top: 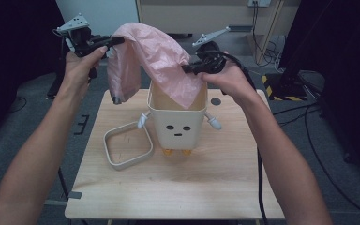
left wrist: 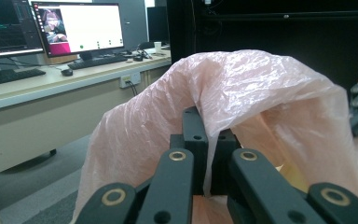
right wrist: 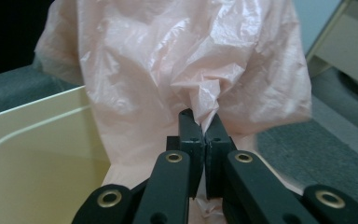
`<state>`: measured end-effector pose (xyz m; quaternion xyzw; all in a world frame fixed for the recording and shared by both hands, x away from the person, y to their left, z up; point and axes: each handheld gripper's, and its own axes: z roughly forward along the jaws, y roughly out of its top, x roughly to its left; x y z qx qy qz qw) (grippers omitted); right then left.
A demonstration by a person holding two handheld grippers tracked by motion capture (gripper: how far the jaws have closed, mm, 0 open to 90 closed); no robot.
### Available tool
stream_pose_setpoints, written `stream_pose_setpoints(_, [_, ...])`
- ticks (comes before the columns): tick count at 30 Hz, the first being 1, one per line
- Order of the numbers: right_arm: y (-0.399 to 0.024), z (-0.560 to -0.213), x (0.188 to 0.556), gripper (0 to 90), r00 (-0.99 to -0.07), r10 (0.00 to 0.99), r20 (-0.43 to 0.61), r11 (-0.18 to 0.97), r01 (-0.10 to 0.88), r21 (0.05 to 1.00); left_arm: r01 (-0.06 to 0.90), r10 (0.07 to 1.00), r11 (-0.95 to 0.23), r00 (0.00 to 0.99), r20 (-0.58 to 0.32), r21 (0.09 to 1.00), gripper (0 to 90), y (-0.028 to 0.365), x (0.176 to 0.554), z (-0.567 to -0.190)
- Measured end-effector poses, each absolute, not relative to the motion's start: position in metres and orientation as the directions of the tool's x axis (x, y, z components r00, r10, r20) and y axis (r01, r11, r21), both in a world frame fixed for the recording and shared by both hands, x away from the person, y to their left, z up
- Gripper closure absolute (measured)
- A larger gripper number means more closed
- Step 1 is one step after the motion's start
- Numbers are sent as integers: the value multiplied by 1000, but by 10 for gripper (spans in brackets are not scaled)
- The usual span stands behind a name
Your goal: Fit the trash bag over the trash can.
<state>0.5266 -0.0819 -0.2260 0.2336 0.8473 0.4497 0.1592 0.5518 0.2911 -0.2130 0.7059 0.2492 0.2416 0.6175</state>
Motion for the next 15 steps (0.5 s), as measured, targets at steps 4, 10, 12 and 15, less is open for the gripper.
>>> stream_pose_setpoints(4, [-68, -231, 522, 896, -860, 507, -56, 511, 248, 823, 47, 651, -114, 758, 39, 992, 887, 292, 549, -212])
stream_pose_setpoints(10, [-55, -234, 516, 896, -887, 462, -6, 520, 265, 812, 39, 652, -106, 757, 40, 994, 887, 292, 547, -210])
stream_pose_setpoints(12, [-52, -235, 515, 896, -894, 449, 1, 525, 265, 809, 37, 653, -99, 756, 36, 994, 887, 291, 546, -210])
stream_pose_setpoints(15, [-47, -237, 513, 894, -906, 422, 18, 537, 266, 801, 36, 647, -89, 762, 31, 995, 888, 289, 546, -210])
